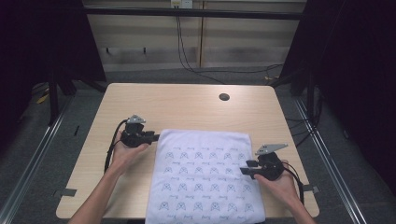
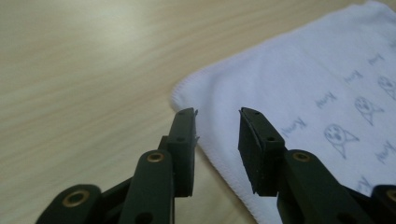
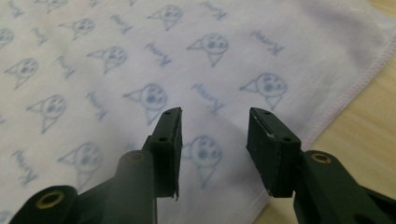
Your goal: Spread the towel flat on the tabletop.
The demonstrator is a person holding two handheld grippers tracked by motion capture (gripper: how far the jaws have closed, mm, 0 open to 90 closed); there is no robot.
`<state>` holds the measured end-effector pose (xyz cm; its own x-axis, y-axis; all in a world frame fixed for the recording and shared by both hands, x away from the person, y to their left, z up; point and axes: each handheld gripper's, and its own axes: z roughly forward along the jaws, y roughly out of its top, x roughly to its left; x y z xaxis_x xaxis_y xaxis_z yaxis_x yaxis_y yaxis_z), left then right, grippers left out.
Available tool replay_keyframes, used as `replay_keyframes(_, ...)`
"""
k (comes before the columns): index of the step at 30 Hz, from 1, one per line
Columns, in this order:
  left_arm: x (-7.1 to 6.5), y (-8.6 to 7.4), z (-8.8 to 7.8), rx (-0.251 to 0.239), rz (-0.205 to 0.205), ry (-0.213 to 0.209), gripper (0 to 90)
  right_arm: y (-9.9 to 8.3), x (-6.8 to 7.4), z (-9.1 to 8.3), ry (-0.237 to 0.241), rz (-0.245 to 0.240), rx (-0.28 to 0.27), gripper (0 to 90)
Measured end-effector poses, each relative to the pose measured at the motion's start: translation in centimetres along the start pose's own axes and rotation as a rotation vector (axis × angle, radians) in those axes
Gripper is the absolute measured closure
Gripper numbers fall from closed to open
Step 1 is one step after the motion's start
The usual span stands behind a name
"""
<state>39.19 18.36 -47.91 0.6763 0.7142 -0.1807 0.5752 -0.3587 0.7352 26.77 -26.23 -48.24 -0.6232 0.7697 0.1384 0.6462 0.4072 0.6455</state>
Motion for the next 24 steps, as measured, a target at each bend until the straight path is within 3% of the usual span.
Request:
replay_keyframes(1,-0.2,-0.2,0.2,0.006,0.012,0.009,64.5,0.3,-0.4,0.3,-0.001,0.015,0.001,53.8)
replay_keyframes(3,-0.8,-0.5,0.7,-0.013,0.008,-0.021,64.8,1.0,-1.2,1.2,-0.011,0.027,-0.003,52.8)
replay_keyframes(8,-2.2,-1.2,2.2,0.047,0.076,-0.046,69.5,3.0,-2.0,3.1,-0.019,0.012,0.001,53.6)
replay_keyframes(11,-2.8,-1.4,2.4,0.078,0.128,-0.027,68.7,3.1,-2.1,3.9,-0.030,0.004,0.011,54.0)
replay_keyframes(13,-3.1,-1.6,2.2,0.087,0.133,-0.041,62.4,2.8,-1.9,3.9,-0.032,0.007,-0.006,53.1)
replay_keyframes(15,-3.3,-2.0,1.8,0.086,0.149,-0.039,61.7,2.4,-1.5,3.6,-0.028,-0.006,-0.008,53.2)
replay_keyframes(20,-3.4,-3.0,0.8,0.083,0.140,-0.055,61.7,1.8,-0.7,3.0,-0.013,-0.026,0.014,53.6)
replay_keyframes(24,-3.9,-3.5,0.3,0.088,0.153,-0.057,60.2,1.4,-0.1,2.6,0.026,-0.022,0.024,53.6)
